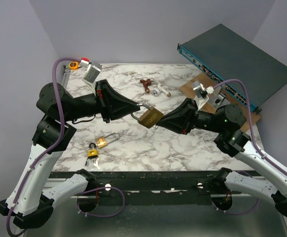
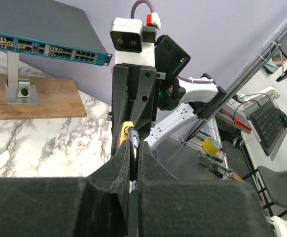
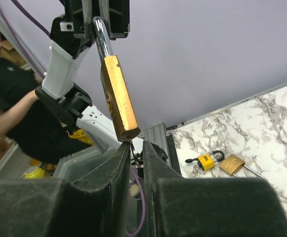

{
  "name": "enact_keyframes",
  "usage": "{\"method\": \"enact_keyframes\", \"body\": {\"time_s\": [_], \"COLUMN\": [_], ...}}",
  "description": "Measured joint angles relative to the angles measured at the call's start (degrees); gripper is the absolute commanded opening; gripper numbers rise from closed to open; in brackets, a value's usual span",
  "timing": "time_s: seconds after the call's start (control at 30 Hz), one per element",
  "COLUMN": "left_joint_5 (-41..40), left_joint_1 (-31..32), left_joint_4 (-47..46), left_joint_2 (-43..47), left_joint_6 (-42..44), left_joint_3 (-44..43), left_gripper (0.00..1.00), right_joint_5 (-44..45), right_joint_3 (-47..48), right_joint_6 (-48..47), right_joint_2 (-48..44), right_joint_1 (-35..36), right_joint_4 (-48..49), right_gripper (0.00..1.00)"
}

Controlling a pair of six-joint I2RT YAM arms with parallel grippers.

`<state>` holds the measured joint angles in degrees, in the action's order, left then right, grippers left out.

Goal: Lock with the key
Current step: Lock the lock, then place the lock at the center of the board.

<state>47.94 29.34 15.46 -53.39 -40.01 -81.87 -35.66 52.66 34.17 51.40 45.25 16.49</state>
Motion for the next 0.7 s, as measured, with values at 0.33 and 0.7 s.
{"method": "enact_keyframes", "body": {"time_s": [0.33, 0.7], "left_joint_5": [0.7, 2.0], "left_joint_1": [-1.6, -8.0], "left_joint_4": [-1.2, -5.9], "left_joint_2": [-0.3, -1.0], "left_joint_6": [-1.9, -6.3], "left_joint_3": [0.3, 0.7], "left_gripper": [0.00, 0.00], "right_joint_5": [-0.8, 0.6], "right_joint_3": [0.3, -4.5], "right_joint_6": [0.3, -1.9], "right_joint_2": [0.1, -4.7], "right_joint_1": [0.0, 0.0], "right_joint_4": [0.4, -5.1], "right_gripper": [0.01, 0.01]}}
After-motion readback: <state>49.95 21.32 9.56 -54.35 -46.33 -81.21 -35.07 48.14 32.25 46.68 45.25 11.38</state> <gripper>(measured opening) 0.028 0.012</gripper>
